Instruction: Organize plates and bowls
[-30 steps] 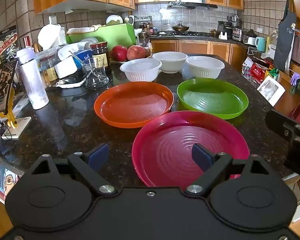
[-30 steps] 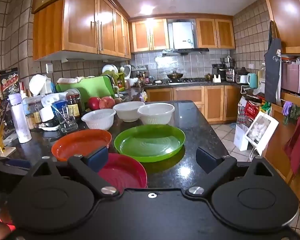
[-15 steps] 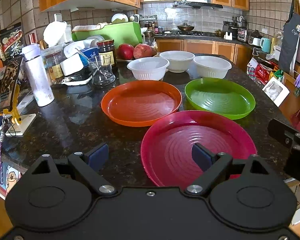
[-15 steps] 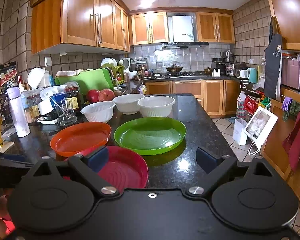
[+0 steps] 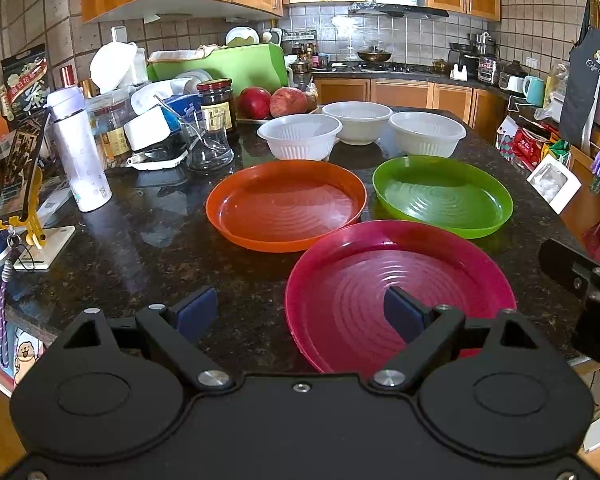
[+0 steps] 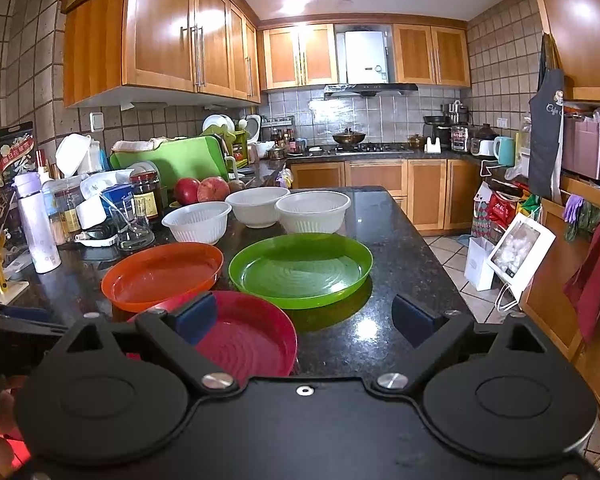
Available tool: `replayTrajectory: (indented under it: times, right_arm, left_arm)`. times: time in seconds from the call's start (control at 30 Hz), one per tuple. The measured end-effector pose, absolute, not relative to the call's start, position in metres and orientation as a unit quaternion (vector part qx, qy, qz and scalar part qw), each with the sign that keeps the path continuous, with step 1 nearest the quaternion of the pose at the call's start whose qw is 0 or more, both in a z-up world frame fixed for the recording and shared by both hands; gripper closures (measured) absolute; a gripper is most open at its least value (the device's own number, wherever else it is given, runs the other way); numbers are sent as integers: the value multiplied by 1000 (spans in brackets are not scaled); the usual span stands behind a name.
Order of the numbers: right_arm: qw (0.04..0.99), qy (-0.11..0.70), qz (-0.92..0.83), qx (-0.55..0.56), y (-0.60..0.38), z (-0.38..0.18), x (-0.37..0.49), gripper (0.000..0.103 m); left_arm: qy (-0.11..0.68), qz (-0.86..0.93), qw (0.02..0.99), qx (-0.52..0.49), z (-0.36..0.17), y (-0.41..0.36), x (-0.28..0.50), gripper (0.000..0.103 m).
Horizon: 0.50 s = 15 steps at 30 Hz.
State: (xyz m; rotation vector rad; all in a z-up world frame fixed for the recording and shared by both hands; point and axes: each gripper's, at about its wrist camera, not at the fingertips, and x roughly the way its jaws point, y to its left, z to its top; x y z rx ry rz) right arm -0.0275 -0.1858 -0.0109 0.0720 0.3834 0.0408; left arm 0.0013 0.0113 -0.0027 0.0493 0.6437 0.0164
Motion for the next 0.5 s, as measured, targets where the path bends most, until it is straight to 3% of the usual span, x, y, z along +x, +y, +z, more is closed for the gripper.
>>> replayTrajectory:
  times: [0.5]
  right_arm:
    - [974,225,4,22,-181,-15,-19,4]
  left_arm:
    - [315,11,949,27,0,13,0,13]
